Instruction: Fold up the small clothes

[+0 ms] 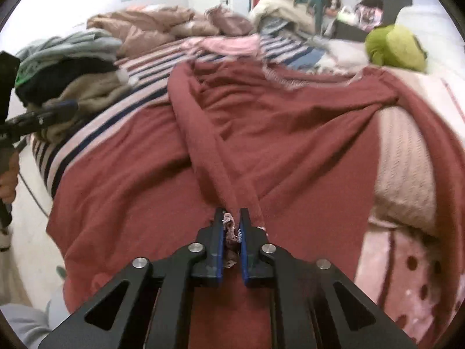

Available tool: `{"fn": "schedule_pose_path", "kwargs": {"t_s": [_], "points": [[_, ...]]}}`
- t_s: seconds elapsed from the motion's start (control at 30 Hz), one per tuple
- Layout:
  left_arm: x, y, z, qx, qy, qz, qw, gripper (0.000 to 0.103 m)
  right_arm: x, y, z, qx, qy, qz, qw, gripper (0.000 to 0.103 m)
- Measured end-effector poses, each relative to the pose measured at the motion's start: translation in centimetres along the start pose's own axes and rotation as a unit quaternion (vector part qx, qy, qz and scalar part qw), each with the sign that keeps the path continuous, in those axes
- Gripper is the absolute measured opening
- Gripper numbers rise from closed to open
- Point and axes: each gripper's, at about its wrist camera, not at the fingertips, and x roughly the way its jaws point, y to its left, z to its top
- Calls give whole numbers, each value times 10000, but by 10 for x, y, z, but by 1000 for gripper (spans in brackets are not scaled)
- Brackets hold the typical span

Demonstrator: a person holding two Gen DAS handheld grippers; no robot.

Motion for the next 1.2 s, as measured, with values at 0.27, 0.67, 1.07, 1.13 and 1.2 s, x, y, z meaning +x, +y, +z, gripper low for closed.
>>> {"fn": "schedule_pose_path", "kwargs": {"t_s": [0.27, 0.67, 1.07, 1.13, 1.2], "points": [[-4, 1, 6, 23, -36, 31, 10000, 62, -73, -21, 11, 170, -795, -382, 9960, 2], [36, 11, 34, 341, 250, 411, 9983, 62, -73, -47, -20, 912, -165, 188, 9955, 57], [165, 56, 99, -708, 908, -473, 9922, 46, 60, -14, 113, -434, 413, 966, 9935, 57], [181, 61, 100, -744, 1041, -427, 9909, 46, 89, -10, 115, -418, 631, 1168, 9903, 53], [195, 67, 99, -874, 1191, -632, 9870, 43, 106, -4, 117, -369, 717, 1301, 9882, 27]]}}
